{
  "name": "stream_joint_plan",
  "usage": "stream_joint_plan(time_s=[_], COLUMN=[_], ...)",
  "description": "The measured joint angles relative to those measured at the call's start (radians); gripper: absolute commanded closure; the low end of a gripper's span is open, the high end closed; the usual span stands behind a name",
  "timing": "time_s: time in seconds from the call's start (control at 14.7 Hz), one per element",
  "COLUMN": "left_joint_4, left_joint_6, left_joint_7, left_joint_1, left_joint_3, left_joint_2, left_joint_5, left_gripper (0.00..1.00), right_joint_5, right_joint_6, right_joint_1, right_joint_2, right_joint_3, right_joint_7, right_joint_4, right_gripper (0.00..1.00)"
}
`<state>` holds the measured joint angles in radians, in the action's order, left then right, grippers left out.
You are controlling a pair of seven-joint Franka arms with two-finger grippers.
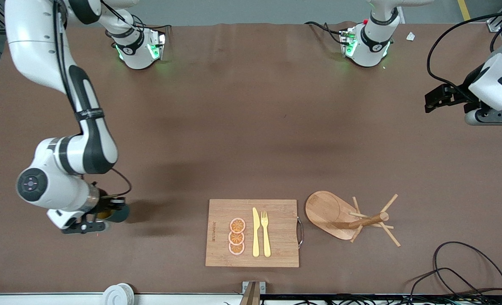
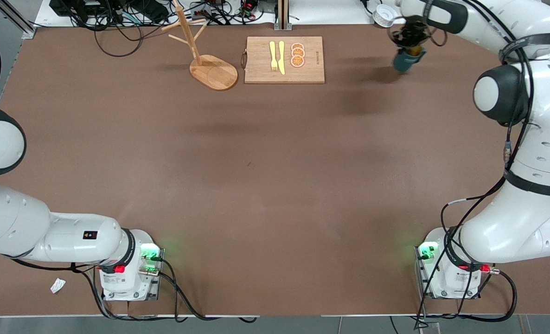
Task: Pass cup and hang on rack
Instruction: 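Lift the teal mug with the right gripper and carry it toward the table middle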
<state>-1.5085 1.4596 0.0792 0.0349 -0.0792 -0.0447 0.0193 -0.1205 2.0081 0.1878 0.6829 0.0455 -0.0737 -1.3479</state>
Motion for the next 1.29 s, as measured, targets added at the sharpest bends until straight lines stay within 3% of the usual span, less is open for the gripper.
stream_joint_plan(time_s=[0.34, 0.54, 0.75, 1.02, 1.09, 1.29], left_joint_4=[0.0, 0.0, 0.0, 0.001, 0.001, 0.001], left_joint_6=[0.0, 0.0, 0.0, 0.0, 0.0, 0.013], left_joint_7=[0.0, 0.0, 0.0, 0.001, 0.001, 0.002], left_joint_1=[-0.003, -0.003, -0.002, 0.004, 0.004, 0.007], left_joint_3=[0.001, 0.001, 0.0, -0.002, -0.002, -0.005], left_joint_2=[-0.002, -0.015, -0.041, -0.066, -0.072, -0.09], left_joint_5=[0.0, 0.0, 0.0, 0.0, 0.0, 0.0], left_gripper=[0.0, 0.0, 0.0, 0.0, 0.0, 0.0], right_joint_5=[-0.021, -0.022, -0.022, -0.022, -0.022, -0.022], right_joint_6=[-0.044, 0.059, 0.267, 0.371, 0.391, 0.402], right_joint_1=[0.338, 0.508, 0.583, 0.643, 0.662, 0.685], right_joint_2=[0.01, 0.084, 0.189, 0.31, 0.328, 0.346], right_joint_3=[-0.009, -0.009, -0.054, -0.083, -0.083, -0.083], right_joint_7=[-0.62, -0.986, -1.212, -1.355, -1.375, -1.403], right_joint_4=[0.135, 0.216, 0.258, 0.337, 0.349, 0.368], right_gripper=[1.0, 1.0, 1.0, 0.97, 0.93, 0.54])
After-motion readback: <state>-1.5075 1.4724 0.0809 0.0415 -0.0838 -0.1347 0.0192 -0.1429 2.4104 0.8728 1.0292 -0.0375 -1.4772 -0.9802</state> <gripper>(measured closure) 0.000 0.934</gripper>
